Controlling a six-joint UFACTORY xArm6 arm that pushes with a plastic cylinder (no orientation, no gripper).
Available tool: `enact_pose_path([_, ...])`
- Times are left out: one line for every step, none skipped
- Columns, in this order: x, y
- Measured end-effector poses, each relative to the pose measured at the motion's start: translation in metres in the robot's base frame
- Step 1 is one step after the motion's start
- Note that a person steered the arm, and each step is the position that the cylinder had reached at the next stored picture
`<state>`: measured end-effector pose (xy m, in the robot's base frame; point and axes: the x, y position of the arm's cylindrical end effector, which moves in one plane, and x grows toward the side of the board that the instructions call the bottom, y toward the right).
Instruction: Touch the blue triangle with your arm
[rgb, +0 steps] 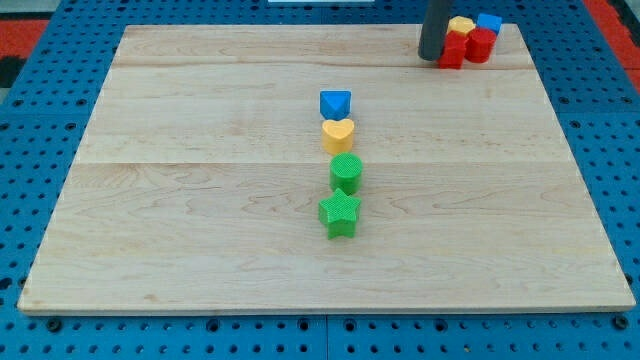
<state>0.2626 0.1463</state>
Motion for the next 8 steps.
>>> enact_pose_path([0.013,0.005])
enact_pose_path([0.018,0.013])
enact_pose_path([0.035,-0.009])
enact_pose_path([0.036,-0.055])
enact_pose_path([0.038,-0.108])
enact_pose_path([0.047,-0.17])
enact_pose_path([0.071,-0.202])
enact_pose_path([0.086,-0.187])
